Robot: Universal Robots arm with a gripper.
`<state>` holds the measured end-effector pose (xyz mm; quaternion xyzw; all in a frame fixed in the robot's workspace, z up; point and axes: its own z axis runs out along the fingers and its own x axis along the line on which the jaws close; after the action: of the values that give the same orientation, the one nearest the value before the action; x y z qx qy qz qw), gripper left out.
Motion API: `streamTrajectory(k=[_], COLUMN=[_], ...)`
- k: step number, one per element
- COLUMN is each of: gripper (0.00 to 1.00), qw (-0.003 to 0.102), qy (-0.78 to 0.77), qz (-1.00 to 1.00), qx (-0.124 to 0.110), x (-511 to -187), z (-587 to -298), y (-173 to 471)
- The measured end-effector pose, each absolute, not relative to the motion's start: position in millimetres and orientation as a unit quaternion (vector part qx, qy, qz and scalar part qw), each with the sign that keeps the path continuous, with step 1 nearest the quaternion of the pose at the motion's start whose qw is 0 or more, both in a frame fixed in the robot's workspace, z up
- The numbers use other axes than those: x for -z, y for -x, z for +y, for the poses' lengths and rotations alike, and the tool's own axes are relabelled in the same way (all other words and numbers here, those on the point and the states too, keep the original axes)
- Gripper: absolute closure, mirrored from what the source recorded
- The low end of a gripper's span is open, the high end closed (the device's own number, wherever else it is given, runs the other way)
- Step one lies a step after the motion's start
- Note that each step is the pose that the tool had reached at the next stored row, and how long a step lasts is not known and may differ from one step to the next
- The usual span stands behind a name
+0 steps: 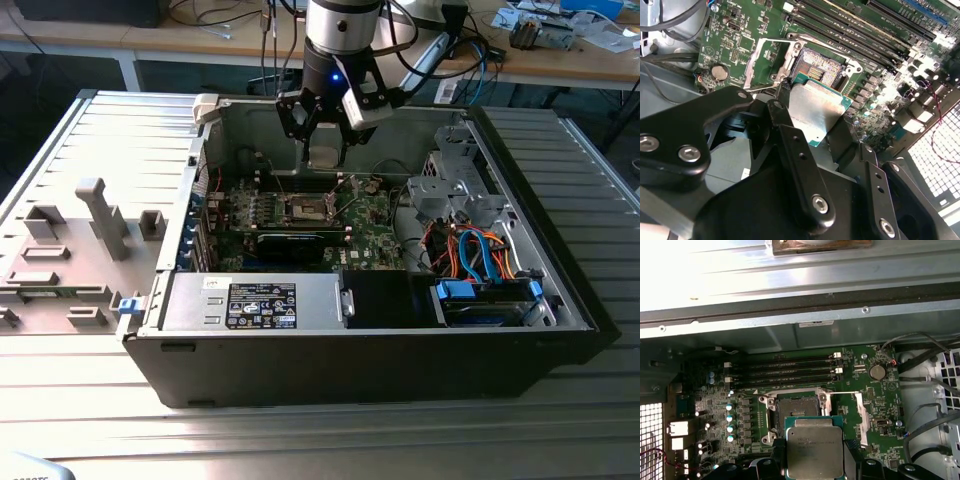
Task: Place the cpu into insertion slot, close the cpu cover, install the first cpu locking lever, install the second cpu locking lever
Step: 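Place the cpu into insertion slot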
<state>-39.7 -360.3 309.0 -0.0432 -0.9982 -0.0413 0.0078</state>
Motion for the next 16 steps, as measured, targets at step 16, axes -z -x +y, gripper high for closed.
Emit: streamTrajectory(k=[16], gripper=[0.45], qw=[0.008], qy=[0.051], qz=[-0.998], qx=[0.041], x=[-309.0], z=[-360.3], y=[39.8])
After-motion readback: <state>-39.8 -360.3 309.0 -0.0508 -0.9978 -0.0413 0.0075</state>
